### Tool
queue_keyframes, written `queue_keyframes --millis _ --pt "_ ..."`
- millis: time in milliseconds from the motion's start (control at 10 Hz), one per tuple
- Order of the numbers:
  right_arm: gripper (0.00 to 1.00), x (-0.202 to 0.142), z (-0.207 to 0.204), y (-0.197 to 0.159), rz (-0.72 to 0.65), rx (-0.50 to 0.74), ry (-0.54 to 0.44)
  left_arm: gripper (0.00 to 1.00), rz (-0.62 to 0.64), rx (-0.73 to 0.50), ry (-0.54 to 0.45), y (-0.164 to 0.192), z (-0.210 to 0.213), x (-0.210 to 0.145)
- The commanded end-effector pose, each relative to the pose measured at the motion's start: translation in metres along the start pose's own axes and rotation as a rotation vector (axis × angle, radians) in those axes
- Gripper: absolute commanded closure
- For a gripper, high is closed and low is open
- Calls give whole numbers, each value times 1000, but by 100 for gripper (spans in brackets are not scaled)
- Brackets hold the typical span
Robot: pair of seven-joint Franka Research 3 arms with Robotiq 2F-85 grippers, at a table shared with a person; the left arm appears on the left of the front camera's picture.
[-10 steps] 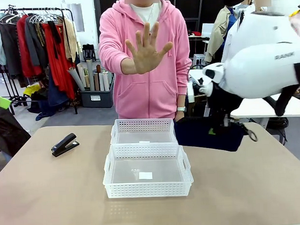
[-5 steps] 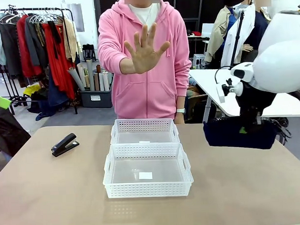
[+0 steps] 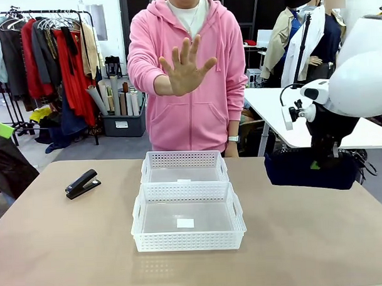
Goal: Distribute items into two baskets.
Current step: Move the picked Pencil pouch towards the Organizing basket indicated by the person, stopping as directed, then place the picked Pencil pouch into the Organizing basket as instructed by the person.
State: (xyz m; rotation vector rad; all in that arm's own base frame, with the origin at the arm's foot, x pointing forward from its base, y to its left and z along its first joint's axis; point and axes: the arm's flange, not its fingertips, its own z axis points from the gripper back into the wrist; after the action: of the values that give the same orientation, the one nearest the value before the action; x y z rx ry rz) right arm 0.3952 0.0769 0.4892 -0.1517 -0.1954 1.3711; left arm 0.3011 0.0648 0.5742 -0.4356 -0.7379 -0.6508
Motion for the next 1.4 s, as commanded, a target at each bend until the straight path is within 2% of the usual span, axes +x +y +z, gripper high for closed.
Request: queue_keyframes --millis 0,1300 --pt "100 1 1 1 2 -2 -1 0 -4 -12 -13 0 -1 1" --pt "100 1 1 1 2 -2 -1 0 -4 -12 -13 0 -1 1"
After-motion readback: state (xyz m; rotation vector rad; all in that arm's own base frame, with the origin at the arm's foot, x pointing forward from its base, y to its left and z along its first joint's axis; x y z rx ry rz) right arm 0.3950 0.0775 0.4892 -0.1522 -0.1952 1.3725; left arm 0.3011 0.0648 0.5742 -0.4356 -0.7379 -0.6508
